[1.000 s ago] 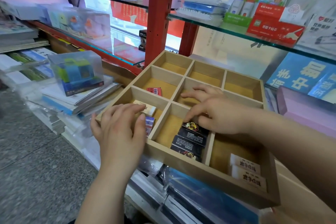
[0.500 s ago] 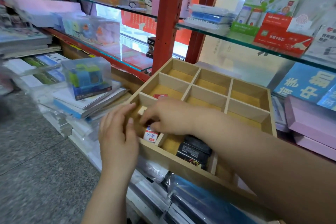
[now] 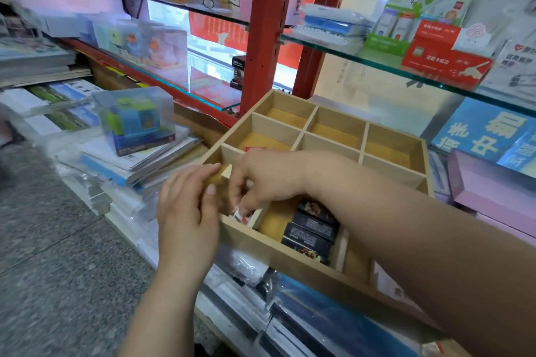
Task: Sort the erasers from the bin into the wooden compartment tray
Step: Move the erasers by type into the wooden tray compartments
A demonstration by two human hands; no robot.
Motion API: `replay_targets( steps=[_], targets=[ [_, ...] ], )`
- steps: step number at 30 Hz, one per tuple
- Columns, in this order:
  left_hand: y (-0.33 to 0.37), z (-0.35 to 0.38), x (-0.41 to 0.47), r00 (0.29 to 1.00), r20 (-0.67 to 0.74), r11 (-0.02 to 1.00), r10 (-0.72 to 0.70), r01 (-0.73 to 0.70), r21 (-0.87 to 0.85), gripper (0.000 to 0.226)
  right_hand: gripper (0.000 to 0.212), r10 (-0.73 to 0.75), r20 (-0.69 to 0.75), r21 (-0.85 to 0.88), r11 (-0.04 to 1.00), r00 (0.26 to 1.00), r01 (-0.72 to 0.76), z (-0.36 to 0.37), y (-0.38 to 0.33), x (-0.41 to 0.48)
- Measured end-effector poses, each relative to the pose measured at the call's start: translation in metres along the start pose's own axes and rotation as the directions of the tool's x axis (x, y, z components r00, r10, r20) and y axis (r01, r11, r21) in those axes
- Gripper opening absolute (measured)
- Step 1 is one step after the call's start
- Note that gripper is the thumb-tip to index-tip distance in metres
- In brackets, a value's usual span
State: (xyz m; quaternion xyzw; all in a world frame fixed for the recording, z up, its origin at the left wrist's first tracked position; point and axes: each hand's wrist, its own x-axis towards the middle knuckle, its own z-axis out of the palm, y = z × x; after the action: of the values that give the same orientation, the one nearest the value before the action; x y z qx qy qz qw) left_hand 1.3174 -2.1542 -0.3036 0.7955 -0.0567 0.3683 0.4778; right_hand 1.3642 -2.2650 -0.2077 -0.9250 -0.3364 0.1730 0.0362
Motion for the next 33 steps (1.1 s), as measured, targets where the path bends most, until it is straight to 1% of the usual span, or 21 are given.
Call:
replay_targets(
  steps=[2, 3, 5, 7, 8, 10, 12, 13, 15, 17, 19, 21, 23, 25, 27, 28, 30, 32, 33],
  targets=[
    [0.002, 0.001, 0.000, 1.000, 0.009, 1.000, -0.015, 0.015, 0.007, 0.048, 0.004, 0.008, -0.062, 0.104, 0.995, 0.998, -0.002, -0.003, 0.006, -0.007],
    [0.002, 0.001, -0.001, 1.000, 0.010, 0.999, -0.026, 0.026, 0.021, 0.048, 0.006, 0.017, -0.103, 0.201, 0.980, 0.995, 0.004, -0.006, 0.008, -0.013],
    [0.005, 0.000, -0.003, 0.999, 0.003, 0.996, -0.044, 0.043, 0.079, 0.046, 0.007, 0.057, -0.231, 0.384, 0.923, 0.971, 0.038, -0.017, 0.015, -0.030],
    [0.011, -0.002, -0.004, 0.999, -0.002, 0.992, -0.053, 0.052, 0.112, 0.045, 0.011, 0.173, -0.368, 0.496, 0.868, 0.914, 0.035, -0.031, 0.027, -0.054],
    [0.014, -0.001, -0.005, 0.999, 0.000, 0.993, -0.044, 0.044, 0.111, 0.045, 0.013, 0.245, -0.410, 0.542, 0.840, 0.879, 0.019, -0.037, 0.036, -0.068],
    [0.020, 0.001, -0.008, 1.000, 0.014, 0.996, 0.002, -0.003, 0.086, 0.042, 0.016, 0.380, -0.408, 0.596, 0.799, 0.830, -0.073, -0.043, 0.059, -0.097],
    [0.023, 0.006, -0.011, 0.998, 0.050, 0.995, 0.043, -0.047, 0.085, 0.042, 0.018, 0.501, -0.344, 0.630, 0.750, 0.794, -0.201, -0.038, 0.083, -0.125],
    [0.023, 0.007, -0.012, 0.996, 0.073, 0.994, 0.048, -0.055, 0.096, 0.042, 0.019, 0.550, -0.317, 0.655, 0.716, 0.773, -0.241, -0.033, 0.093, -0.137],
    [0.024, 0.010, -0.012, 0.994, 0.102, 0.991, 0.037, -0.049, 0.125, 0.043, 0.023, 0.606, -0.278, 0.711, 0.652, 0.745, -0.265, -0.020, 0.108, -0.155],
    [0.026, 0.011, -0.011, 0.995, 0.101, 0.987, 0.026, -0.042, 0.154, 0.045, 0.025, 0.605, -0.235, 0.723, 0.632, 0.761, -0.279, -0.006, 0.114, -0.163],
    [0.028, 0.012, -0.011, 0.995, 0.099, 0.984, 0.002, -0.020, 0.180, 0.048, 0.026, 0.581, -0.213, 0.690, 0.659, 0.786, -0.300, 0.004, 0.117, -0.163],
    [0.029, 0.013, -0.011, 0.993, 0.111, 0.981, -0.029, 0.007, 0.194, 0.051, 0.028, 0.552, -0.217, 0.631, 0.709, 0.805, -0.316, 0.011, 0.120, -0.159],
    [0.030, 0.014, -0.011, 0.991, 0.122, 0.979, -0.054, 0.029, 0.204, 0.053, 0.030, 0.543, -0.229, 0.551, 0.757, 0.808, -0.352, 0.016, 0.120, -0.155],
    [0.032, 0.014, -0.010, 0.990, 0.120, 0.976, -0.080, 0.053, 0.210, 0.053, 0.030, 0.554, -0.295, 0.525, 0.775, 0.778, -0.353, 0.019, 0.122, -0.154],
    [0.033, 0.015, -0.010, 0.991, 0.109, 0.973, -0.083, 0.057, 0.221, 0.053, 0.024, 0.555, -0.398, 0.462, 0.809, 0.731, -0.363, 0.019, 0.127, -0.152],
    [0.034, 0.015, -0.010, 0.991, 0.106, 0.973, -0.081, 0.056, 0.226, 0.053, 0.020, 0.553, -0.428, 0.401, 0.825, 0.715, -0.398, 0.018, 0.128, -0.151],
    [0.034, 0.014, -0.010, 0.990, 0.113, 0.973, -0.086, 0.060, 0.223, 0.052, 0.013, 0.546, -0.420, 0.254, 0.838, 0.725, -0.484, 0.017, 0.129, -0.150],
    [0.033, 0.014, -0.010, 0.988, 0.125, 0.974, -0.090, 0.061, 0.219, 0.052, 0.017, 0.511, -0.412, 0.011, 0.831, 0.754, -0.557, 0.017, 0.129, -0.148],
    [0.033, 0.013, -0.010, 0.987, 0.135, 0.973, -0.090, 0.058, 0.223, 0.052, 0.020, 0.480, -0.427, -0.100, 0.817, 0.766, -0.568, 0.018, 0.129, -0.148]
  ],
)
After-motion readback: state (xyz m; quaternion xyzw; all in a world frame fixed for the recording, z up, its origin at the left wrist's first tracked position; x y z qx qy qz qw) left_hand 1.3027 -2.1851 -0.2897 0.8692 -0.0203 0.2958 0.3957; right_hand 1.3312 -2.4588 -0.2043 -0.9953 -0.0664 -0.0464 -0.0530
